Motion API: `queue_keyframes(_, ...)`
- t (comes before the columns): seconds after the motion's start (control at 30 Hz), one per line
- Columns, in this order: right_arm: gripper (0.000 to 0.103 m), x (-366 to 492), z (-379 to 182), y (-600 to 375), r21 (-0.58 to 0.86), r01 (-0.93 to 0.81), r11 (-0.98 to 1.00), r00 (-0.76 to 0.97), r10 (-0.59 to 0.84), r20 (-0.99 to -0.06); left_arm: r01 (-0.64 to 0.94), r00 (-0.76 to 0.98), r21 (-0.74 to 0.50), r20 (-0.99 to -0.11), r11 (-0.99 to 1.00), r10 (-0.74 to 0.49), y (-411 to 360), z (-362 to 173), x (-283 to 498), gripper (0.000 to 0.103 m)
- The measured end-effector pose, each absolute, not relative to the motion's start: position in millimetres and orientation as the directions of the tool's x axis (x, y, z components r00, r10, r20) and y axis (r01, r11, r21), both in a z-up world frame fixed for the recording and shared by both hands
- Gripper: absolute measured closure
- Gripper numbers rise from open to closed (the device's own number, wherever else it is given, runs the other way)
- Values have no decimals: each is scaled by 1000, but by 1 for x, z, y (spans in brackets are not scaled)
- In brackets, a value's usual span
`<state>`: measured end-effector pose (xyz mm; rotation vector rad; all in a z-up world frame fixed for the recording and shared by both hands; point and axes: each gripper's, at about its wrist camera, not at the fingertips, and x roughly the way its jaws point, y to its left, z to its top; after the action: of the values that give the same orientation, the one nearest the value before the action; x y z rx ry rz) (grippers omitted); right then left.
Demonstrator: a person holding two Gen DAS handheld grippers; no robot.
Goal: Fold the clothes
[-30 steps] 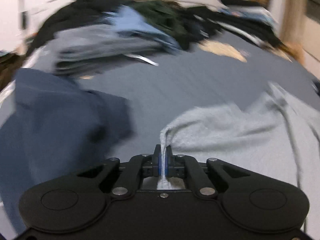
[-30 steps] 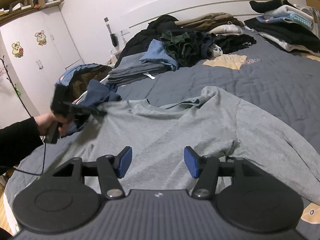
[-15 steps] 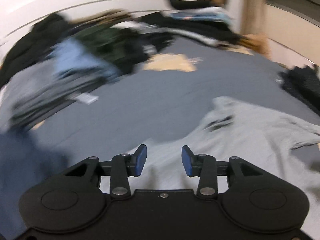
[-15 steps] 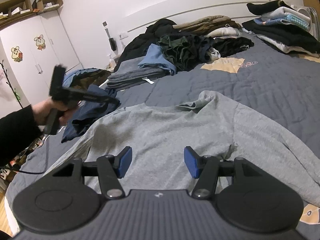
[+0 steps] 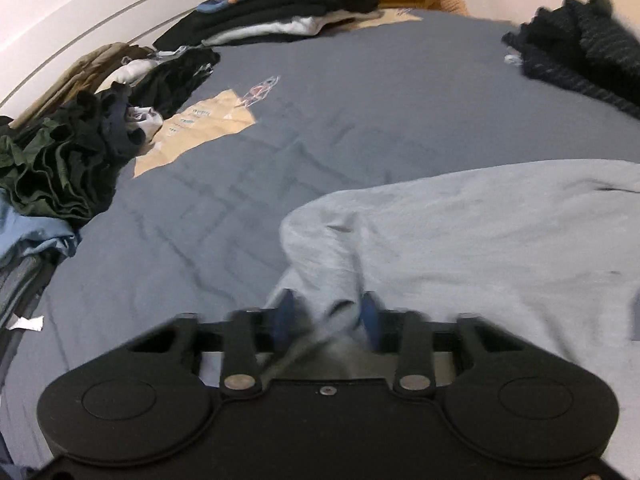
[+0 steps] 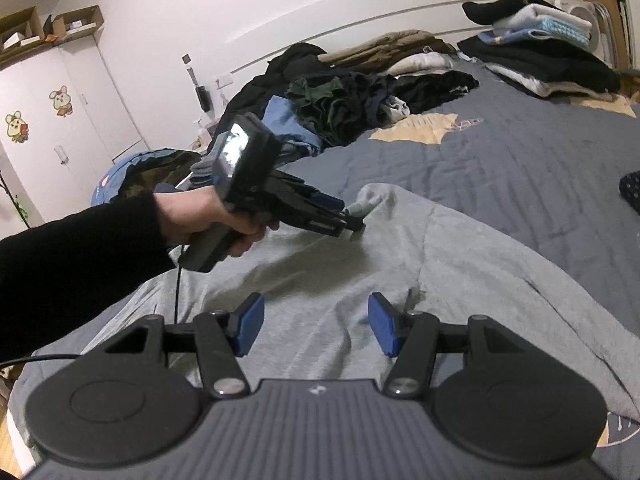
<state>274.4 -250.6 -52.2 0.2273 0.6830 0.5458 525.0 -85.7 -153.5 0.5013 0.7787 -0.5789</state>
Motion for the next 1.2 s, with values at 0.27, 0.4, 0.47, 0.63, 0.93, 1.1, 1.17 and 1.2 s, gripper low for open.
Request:
queue_keyframes(0.27,46,275,-52,-255,388,-408,826,640,562,-523,440,674,173,-713,881,-196,-73,-138,596,95)
queue_keyframes(0.4,46,276,-53,-254,393,-412,822,635,568,-524,363,679,194,-725,911,-116,-66,-141,598,73)
queue_keyframes(0.47,46,277,-53,-254,397,-416,818,630,574,-522,354,698,162,-702,921,-145,-50,-127,582,66)
queue_keyframes(0.63,46,276,-48,-252,395,-419,818,634,575,-517,332,744,131,-645,934,-174,10,-73,503,62)
queue_keyframes(0.93,46,253,-14,-235,372,-478,795,634,606,-481,241,778,43,-606,970,-166,129,18,268,52)
queue_keyframes(1.1,45,219,-6,-237,305,-424,853,672,522,-525,195,804,-21,-569,981,-172,123,15,150,49)
queue_keyframes(1.17,45,198,-14,-242,293,-394,871,667,491,-561,173,807,-55,-565,983,-173,115,-2,119,49)
queue_keyframes(1.2,45,188,-19,-245,288,-379,879,663,475,-578,160,807,-64,-566,985,-167,110,-13,107,49)
